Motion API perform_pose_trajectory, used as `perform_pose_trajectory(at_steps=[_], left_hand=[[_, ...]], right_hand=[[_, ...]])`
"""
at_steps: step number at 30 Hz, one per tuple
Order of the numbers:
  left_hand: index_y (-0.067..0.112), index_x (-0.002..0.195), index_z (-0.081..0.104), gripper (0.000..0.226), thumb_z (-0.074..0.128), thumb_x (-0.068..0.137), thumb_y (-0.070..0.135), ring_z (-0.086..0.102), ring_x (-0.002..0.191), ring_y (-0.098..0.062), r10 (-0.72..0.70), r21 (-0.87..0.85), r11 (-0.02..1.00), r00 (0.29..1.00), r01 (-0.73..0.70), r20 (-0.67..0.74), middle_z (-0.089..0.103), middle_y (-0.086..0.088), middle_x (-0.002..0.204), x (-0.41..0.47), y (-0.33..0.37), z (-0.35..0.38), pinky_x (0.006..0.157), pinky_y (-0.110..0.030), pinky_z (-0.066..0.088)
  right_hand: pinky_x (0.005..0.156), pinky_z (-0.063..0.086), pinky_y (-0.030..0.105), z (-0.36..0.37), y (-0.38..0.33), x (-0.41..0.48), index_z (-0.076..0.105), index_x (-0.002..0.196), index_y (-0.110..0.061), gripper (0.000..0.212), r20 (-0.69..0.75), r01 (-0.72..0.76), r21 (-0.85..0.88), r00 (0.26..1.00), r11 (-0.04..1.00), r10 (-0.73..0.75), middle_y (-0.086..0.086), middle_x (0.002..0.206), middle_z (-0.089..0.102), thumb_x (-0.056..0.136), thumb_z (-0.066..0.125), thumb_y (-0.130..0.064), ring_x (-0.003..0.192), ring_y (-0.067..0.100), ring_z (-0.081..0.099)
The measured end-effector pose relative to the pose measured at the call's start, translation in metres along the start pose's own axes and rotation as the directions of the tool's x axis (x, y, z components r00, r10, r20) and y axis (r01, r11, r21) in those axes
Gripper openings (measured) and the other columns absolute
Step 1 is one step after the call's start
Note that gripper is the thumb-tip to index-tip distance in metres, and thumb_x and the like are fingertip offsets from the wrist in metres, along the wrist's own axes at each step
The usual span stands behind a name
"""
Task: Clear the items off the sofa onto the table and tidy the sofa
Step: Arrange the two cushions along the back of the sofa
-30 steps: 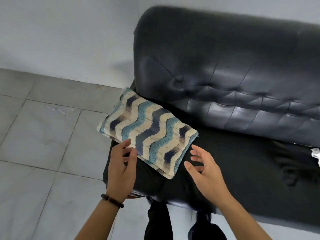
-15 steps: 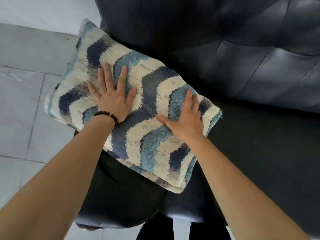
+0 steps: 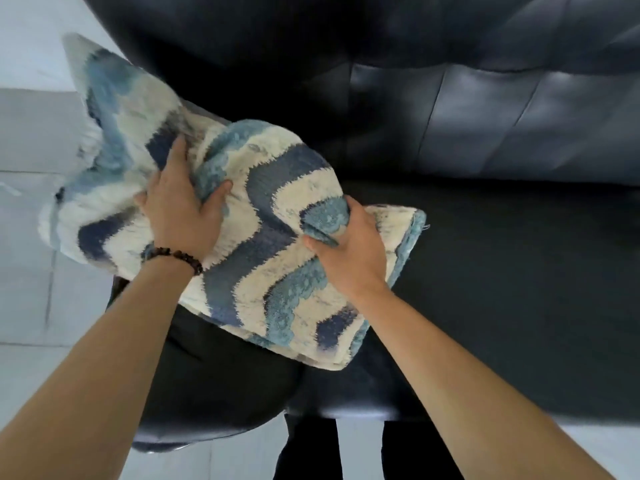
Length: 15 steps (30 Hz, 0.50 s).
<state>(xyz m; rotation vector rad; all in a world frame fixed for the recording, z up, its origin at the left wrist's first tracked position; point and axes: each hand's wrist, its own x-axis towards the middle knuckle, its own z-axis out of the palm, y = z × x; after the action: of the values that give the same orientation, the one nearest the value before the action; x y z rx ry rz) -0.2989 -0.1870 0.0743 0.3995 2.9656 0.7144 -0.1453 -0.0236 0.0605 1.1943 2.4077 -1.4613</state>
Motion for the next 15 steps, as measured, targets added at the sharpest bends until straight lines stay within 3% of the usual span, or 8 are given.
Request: perform_pose_trajectory(at_steps=[4,9,12,15], left_hand=[[0.013,0.144,0.044,0.067,0.068,0.087,0.036,0.062,0.109,-0.026,0.103,-0.291,0.952,0.995,-0.095,0.012,0.065,-0.006,0.123,-0.076,0.087,0.015,0.089,-0.043,0.052],[0.016,0.121,0.057,0.039,0.069,0.085,0.027,0.062,0.095,-0.027,0.168,-0.453,0.879,0.986,-0.151,-0.002,0.066,-0.004,0.107,-0.118,0.200,0.058,0.078,-0.044,0.053],[0.028,0.109,0.048,0.032,0.067,0.084,0.025,0.060,0.087,-0.028,0.159,-0.562,0.815,0.987,-0.139,-0.014,0.062,-0.002,0.098,-0.116,0.233,0.071,0.069,-0.047,0.051],[0.030,0.110,0.044,0.035,0.067,0.083,0.030,0.061,0.089,-0.026,0.169,-0.495,0.856,0.986,-0.150,-0.007,0.061,-0.001,0.103,-0.106,0.231,0.081,0.071,-0.045,0.051]], right_hand=[[0.087,0.046,0.030,-0.093,0.052,-0.041,0.041,0.143,-0.031,0.078,-0.243,-0.023,-0.072,0.970,0.997,0.005,-0.004,0.133,0.051,0.076,0.083,-0.030,0.114,0.016,0.057],[0.084,0.044,0.036,-0.198,0.097,-0.052,0.046,0.139,-0.015,0.072,-0.589,-0.028,-0.168,0.805,0.985,-0.078,0.015,0.134,0.047,0.076,0.081,-0.014,0.114,0.032,0.051],[0.081,0.041,0.031,-0.236,0.104,-0.041,0.047,0.139,-0.012,0.067,-0.638,0.066,-0.233,0.743,0.970,-0.203,0.021,0.132,0.046,0.079,0.077,-0.015,0.108,0.028,0.049],[0.086,0.051,0.040,-0.248,0.108,-0.010,0.035,0.149,-0.025,0.076,-0.532,0.077,-0.297,0.815,0.952,-0.231,0.018,0.136,0.039,0.084,0.074,-0.020,0.106,0.031,0.053]])
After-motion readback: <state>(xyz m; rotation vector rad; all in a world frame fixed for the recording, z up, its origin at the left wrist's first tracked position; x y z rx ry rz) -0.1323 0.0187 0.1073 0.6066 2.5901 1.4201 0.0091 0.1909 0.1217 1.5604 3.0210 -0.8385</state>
